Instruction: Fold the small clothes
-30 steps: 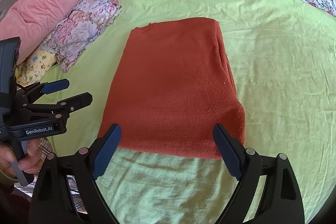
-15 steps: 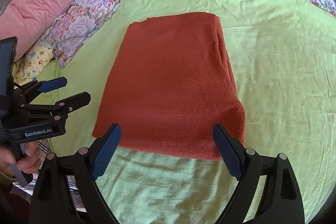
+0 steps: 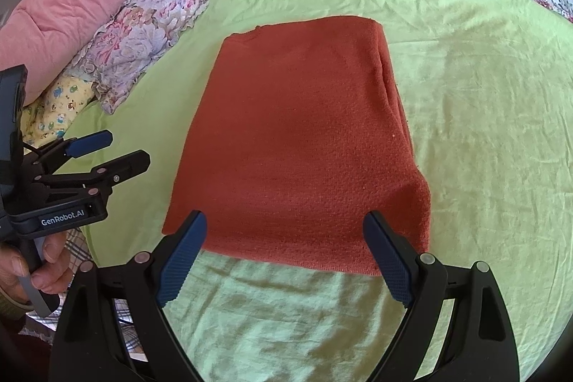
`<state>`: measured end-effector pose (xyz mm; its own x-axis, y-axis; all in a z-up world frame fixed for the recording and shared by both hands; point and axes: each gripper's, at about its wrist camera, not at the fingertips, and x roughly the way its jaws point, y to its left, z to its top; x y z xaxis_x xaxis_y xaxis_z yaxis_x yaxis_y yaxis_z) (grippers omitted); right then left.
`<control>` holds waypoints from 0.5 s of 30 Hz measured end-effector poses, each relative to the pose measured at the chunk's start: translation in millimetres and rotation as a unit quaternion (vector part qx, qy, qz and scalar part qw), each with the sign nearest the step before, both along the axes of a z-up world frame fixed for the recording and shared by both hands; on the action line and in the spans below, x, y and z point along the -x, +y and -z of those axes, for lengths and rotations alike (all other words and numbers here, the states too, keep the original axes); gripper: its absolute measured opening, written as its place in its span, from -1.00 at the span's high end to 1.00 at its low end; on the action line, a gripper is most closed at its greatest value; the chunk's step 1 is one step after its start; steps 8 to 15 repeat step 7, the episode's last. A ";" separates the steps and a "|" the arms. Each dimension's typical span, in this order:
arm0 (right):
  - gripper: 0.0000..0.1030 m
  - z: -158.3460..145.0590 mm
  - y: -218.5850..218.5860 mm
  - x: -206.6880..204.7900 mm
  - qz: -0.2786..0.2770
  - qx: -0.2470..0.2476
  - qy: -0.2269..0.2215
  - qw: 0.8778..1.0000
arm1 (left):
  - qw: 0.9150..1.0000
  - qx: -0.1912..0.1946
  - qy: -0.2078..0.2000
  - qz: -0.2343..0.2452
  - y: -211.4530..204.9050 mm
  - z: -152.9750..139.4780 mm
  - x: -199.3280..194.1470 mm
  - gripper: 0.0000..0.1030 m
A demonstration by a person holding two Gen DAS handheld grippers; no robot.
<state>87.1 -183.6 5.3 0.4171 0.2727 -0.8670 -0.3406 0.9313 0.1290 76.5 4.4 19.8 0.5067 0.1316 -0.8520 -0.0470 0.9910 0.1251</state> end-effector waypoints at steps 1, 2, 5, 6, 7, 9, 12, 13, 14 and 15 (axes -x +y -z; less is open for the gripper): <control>-0.73 -0.2 1.2 -0.1 -0.002 0.000 -0.001 1.000 | 1.000 -0.001 -0.001 -0.001 0.5 -0.5 -0.1 -0.65; -0.73 -0.7 2.0 0.0 -0.002 -0.001 -0.001 1.000 | 1.000 -0.002 -0.002 -0.002 1.1 -0.8 -0.1 -0.65; -0.74 -2.3 4.6 -0.1 -0.005 -0.002 -0.002 1.000 | 1.000 0.003 -0.005 -0.008 5.8 -3.6 0.4 -0.64; -0.75 -2.4 5.3 -0.1 -0.005 -0.001 -0.001 1.000 | 1.000 0.006 -0.007 -0.012 8.4 -5.2 0.9 -0.64; -0.76 -2.5 5.9 -0.7 -0.006 0.000 0.000 1.000 | 1.000 0.008 -0.009 -0.014 10.0 -6.2 1.3 -0.64; -0.76 -2.5 5.9 -0.7 -0.006 0.000 0.000 1.000 | 1.000 0.008 -0.009 -0.014 10.0 -6.2 1.3 -0.64; -0.76 -2.5 5.9 -0.7 -0.006 0.000 0.000 1.000 | 1.000 0.008 -0.009 -0.014 10.0 -6.2 1.3 -0.64; -0.76 -2.5 5.9 -0.7 -0.006 0.000 0.000 1.000 | 1.000 0.008 -0.009 -0.014 10.0 -6.2 1.3 -0.64; -0.76 -2.5 5.9 -0.7 -0.006 0.000 0.000 1.000 | 1.000 0.008 -0.009 -0.014 10.0 -6.2 1.3 -0.64; -0.76 -2.5 5.9 -0.7 -0.006 0.000 0.000 1.000 | 1.000 0.008 -0.009 -0.014 10.0 -6.2 1.3 -0.64</control>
